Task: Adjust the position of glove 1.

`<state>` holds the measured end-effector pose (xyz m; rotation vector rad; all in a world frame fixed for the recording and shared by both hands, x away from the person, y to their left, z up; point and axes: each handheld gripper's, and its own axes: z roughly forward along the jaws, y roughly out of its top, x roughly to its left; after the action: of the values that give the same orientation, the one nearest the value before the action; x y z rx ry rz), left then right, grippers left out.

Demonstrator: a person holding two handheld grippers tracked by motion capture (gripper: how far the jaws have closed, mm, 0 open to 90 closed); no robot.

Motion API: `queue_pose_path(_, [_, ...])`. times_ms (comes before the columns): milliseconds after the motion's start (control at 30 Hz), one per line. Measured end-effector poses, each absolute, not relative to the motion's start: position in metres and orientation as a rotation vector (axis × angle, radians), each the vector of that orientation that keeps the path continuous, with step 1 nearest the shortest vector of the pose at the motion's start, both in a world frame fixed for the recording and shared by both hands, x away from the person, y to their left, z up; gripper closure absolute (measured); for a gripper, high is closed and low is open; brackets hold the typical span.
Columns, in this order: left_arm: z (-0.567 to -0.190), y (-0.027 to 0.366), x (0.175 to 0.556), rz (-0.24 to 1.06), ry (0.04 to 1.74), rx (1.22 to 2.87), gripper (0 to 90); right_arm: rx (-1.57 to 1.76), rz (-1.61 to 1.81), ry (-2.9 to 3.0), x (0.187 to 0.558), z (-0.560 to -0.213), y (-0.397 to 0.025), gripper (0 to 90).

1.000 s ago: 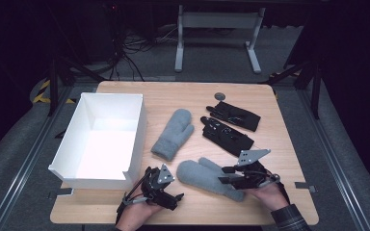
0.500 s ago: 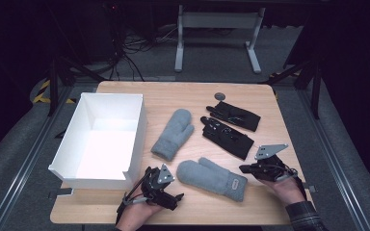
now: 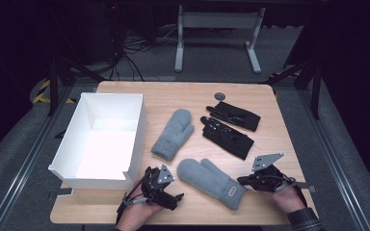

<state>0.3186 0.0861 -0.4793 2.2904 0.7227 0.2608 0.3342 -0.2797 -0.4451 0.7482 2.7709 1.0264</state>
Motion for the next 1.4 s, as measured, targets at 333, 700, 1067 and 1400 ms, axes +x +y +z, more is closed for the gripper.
queue_pose_path(333, [-0.479,0.086,0.319,0.261,0.723,2.290,0.1,0.692,1.042,2.813,0.318,-0.447,-0.276,90.0])
queue_pose_path(700, [-0.463,0.076,0.322,0.285,0.826,2.283,62.6,0.666,1.043,2.830,0.317,-0.448,-0.273,90.0])
queue_pose_path(1067, [-0.458,0.052,0.345,0.185,0.839,2.304,90.0,0.635,1.042,2.862,0.317,-0.450,-0.266,90.0])
queue_pose_path(1400, [-0.456,0.038,0.361,0.199,0.839,2.283,90.0,0.585,1.045,2.889,0.314,-0.451,-0.253,90.0])
